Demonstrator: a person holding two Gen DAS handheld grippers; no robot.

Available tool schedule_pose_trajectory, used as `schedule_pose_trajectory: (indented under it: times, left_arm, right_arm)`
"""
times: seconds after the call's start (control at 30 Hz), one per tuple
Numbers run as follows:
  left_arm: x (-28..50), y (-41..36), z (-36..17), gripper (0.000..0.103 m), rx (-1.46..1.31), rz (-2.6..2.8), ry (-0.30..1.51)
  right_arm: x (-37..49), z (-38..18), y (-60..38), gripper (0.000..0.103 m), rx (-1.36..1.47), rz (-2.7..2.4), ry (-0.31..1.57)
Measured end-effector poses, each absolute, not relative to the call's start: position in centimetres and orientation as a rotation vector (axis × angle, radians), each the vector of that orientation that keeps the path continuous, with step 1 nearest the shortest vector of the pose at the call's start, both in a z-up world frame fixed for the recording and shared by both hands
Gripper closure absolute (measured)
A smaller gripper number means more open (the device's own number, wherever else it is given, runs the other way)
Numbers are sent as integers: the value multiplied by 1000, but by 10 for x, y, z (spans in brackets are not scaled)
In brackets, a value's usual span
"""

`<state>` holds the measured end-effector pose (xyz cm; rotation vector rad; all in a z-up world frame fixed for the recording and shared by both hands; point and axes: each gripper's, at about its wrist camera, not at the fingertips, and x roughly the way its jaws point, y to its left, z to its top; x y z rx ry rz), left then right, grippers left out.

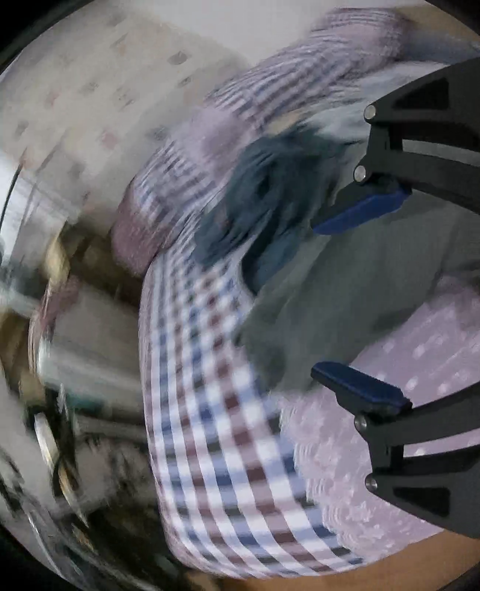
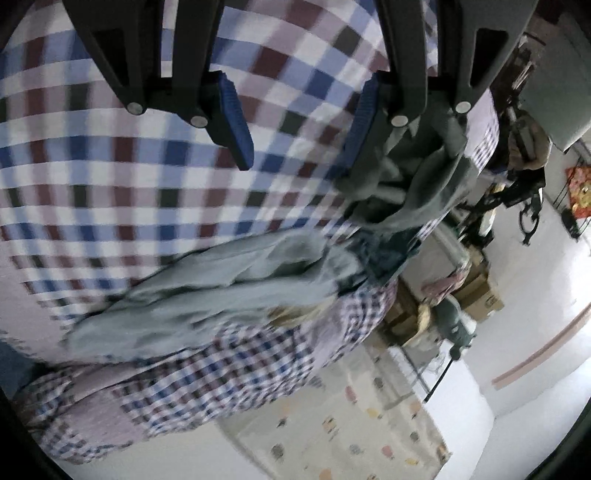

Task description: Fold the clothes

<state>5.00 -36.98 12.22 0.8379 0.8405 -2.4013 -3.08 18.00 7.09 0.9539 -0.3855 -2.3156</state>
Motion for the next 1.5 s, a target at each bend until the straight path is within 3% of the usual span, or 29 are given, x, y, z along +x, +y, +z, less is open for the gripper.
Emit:
schedule_pose_trajectory:
  times: [0.23,0.43,0.6,0.67,0.73,0.8,0.87,0.9,0.93,1.03,1.5]
  left_arm:
    - [-11,-206,144,26,1132,-2847,314]
    - [-53,-89,123,26,1237,-2891,-295]
    - [-80,-59,91,26,1315,-2782,-508]
    - [-86,-65,85,36,1318,-2758,-500]
    - [-91,-75,80,64,1329,-2738,-455]
    - [-93,-85,79,82,1333,-2726,-407]
    - [-94,-94,79,95,1327,-2723,-367]
    - [-93,-99,80,98,1319,-2726,-347]
    - [-89,-103,85,99,1283,-2744,-322]
    - [-76,-117,110,100,1150,-2802,-241]
    - [-12,-169,282,101,558,-2993,166]
  right_arm:
    - [-41,44,113,47,1047,-2192,-330]
    - [-51,32,85,47,1077,-2171,-342]
    - [-59,28,72,47,1101,-2163,-319]
    - [-61,25,66,48,1116,-2159,-298]
    - [-63,22,60,49,1135,-2154,-274]
    - [-63,19,56,51,1151,-2156,-244]
    - [-62,17,53,58,1160,-2158,-219]
    - [-62,16,51,68,1164,-2158,-204]
    - [-61,16,50,83,1169,-2158,-186]
    - [-58,16,44,99,1173,-2182,-128]
    - [-55,84,152,103,920,-2576,-328]
